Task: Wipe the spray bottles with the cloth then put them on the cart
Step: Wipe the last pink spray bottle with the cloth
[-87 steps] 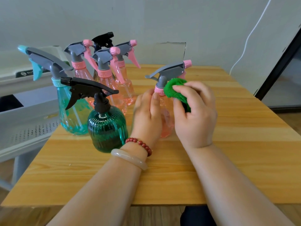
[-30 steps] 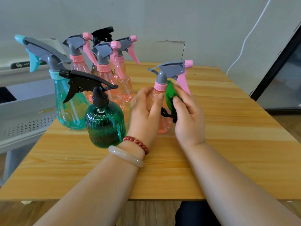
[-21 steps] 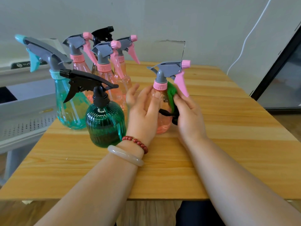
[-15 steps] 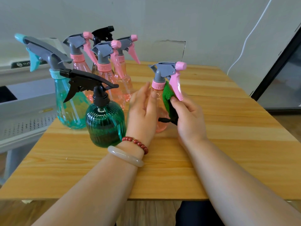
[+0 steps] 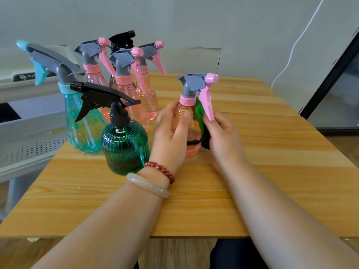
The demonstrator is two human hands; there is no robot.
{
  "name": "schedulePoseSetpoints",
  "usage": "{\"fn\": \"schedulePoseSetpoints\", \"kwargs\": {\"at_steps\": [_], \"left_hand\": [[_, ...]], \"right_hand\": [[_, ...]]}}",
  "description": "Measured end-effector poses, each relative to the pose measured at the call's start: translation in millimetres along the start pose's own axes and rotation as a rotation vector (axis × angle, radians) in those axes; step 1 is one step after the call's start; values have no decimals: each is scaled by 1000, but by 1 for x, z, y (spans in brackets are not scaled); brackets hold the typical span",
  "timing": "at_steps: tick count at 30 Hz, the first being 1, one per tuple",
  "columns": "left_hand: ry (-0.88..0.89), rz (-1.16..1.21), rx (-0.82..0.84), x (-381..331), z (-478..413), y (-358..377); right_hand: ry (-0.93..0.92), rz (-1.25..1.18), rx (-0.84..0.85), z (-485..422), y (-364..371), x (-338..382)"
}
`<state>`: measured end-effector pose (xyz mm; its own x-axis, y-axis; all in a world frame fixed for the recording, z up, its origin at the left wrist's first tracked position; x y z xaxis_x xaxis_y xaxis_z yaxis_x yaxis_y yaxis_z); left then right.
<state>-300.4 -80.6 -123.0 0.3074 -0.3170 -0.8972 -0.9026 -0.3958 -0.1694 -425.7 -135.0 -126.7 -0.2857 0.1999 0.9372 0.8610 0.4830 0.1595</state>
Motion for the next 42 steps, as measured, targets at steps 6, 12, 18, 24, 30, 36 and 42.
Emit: {"fn": "schedulePoseSetpoints", "kwargs": {"at_steps": [6, 12, 18, 24, 30, 36, 42], "left_hand": [[4, -20, 21, -1, -1, 1], [-23, 7, 0, -2, 3, 0], [-39, -78, 34, -7, 4, 2], [-106, -47, 105, 6, 0, 8], [-79, -31, 81, 7, 0, 8], [-57, -105, 70, -2, 3, 5], [-53, -154, 81, 1, 0, 7]], "right_hand": [[40, -194, -31, 0, -1, -4], [13, -125, -26, 3, -1, 1], [31, -98, -17, -2, 4, -3], [-73, -13, -28, 2, -1, 9], [-5, -52, -88, 0, -8, 1], [-151, 62, -88, 6, -9, 20], [-173, 142, -128, 0, -11, 20]]}}
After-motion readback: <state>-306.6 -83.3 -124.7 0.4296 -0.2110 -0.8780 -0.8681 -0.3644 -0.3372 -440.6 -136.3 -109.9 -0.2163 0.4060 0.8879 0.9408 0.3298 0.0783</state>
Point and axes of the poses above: each hand's wrist, its own z-axis away from the middle knuckle, its own y-axis out of the palm, x = y × z, the point moved 10 cm from there along -z, towards the middle knuckle, and after that the axes turned 11 degrees about x, right-handed, at the moved point
